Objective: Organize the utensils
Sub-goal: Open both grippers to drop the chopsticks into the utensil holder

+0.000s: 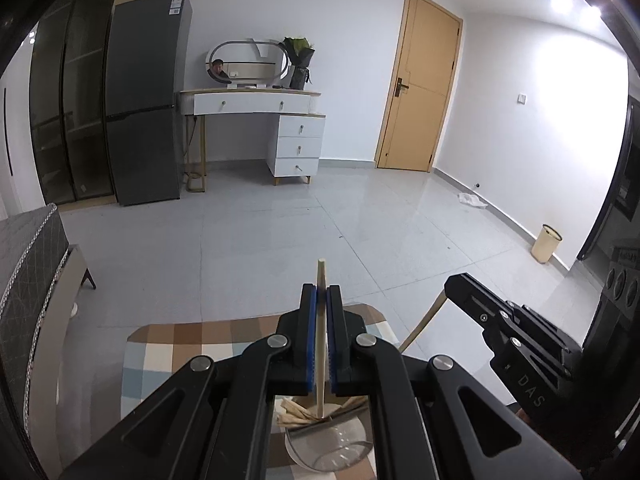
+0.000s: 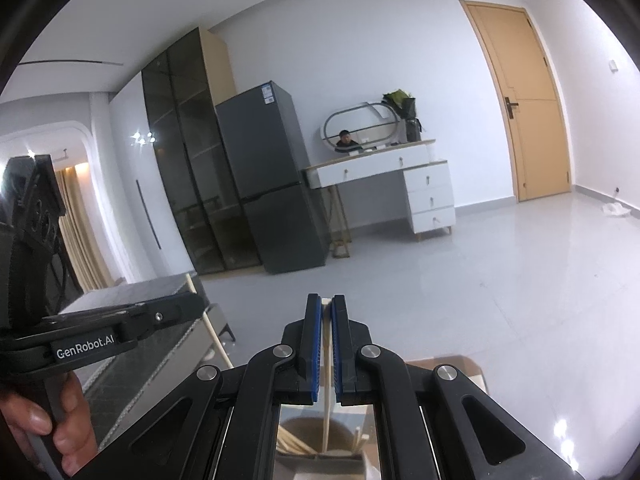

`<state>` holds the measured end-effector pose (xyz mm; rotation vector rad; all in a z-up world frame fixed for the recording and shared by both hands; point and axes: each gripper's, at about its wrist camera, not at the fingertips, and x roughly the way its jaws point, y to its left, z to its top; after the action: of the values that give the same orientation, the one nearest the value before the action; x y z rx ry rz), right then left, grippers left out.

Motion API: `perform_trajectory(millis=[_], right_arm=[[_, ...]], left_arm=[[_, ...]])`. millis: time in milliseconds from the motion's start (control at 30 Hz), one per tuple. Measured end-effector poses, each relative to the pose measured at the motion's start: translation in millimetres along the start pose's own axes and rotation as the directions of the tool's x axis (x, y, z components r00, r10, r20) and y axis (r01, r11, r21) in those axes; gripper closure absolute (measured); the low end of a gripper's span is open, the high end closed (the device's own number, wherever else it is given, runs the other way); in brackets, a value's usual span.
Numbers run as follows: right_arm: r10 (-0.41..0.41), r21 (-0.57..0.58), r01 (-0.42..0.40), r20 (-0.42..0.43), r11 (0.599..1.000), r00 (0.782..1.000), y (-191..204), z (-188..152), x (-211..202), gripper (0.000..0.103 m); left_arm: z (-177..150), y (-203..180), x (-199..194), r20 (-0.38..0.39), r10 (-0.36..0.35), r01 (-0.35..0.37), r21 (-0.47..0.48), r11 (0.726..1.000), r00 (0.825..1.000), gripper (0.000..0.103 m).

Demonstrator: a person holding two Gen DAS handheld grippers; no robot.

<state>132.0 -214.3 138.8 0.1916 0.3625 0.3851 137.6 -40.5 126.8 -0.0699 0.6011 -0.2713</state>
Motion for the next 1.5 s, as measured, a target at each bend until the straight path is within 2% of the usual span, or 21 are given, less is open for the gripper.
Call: perform_trajectory(millis=[267,733,933,1067,1333,1500], right_arm=[[0.002,-0.021,-0.003,-0.031,1.000,1.000,-2,-15,13,0.099],[0.022,-0.016,-0.023,-0.071,1.000,0.997,-13,-22,20,0.099],[0.030,0.003,-0.030,-0.119,1.000,0.992,-19,-28,28,0.099],[0.024,0.000,-0.025,-0.157,1.000,0.987,-20,-34,34,0.099],[0.032,-0.014,-0.036,-0.220,0.999,0.975,-20,-43,44,0.098],[0.033,-0.047,-0.049,-0.298,0.998,0.954,-13,-53,52,0.098]], left_arm=[[-13,5,14,-0.005,0.031,-0.031,0.005,1.000,1.000,0.103],[-16,8,25,-0.059,0.028,-0.029,-0.010,1.000,0.998,0.102],[-19,11,36,-0.096,0.009,-0.015,-0.054,0.998,0.995,0.102],[-21,9,37,-0.092,0.010,-0.013,-0.026,1.000,0.996,0.102],[-34,12,44,-0.171,-0.029,0.021,-0.046,0.999,0.985,0.102],[-44,10,47,-0.212,-0.044,0.036,-0.045,0.998,0.976,0.102]])
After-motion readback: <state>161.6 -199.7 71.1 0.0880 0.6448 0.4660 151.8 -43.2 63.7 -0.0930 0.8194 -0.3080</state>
